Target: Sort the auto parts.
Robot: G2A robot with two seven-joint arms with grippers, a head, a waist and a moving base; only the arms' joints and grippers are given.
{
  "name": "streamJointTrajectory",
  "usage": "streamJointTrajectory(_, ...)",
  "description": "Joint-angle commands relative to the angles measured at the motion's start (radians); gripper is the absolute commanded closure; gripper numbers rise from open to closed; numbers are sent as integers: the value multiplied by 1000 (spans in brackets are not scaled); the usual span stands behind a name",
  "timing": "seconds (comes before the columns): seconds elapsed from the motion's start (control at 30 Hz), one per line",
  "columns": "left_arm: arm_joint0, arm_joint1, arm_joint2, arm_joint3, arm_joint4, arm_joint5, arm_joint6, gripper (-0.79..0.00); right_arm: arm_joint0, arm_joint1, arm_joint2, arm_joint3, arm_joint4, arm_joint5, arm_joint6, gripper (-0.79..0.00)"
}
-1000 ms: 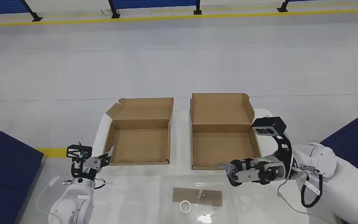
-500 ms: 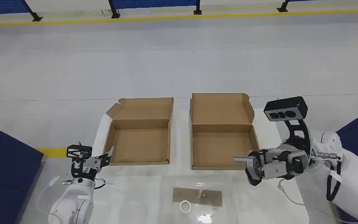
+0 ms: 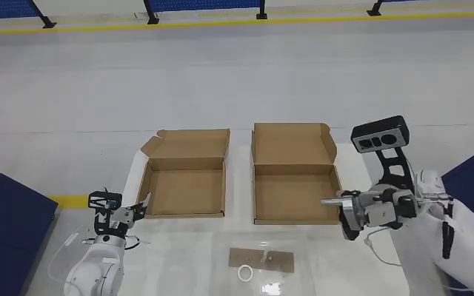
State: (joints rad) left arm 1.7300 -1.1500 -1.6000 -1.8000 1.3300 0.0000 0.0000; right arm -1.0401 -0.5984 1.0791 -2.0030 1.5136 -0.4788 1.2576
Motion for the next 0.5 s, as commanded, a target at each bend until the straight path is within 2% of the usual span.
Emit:
streamJointTrajectory(0.0,0,0,0,0,0,0,0,-785,-17,-10,-5,4,82,30,22,0)
streamJointTrajectory(0.3,0,0,0,0,0,0,0,-785,-64,-58,-12,25,285,78,57,0)
streamJointTrajectory(0.47,0,0,0,0,0,0,0,-785,-64,-58,-12,25,285,78,57,0)
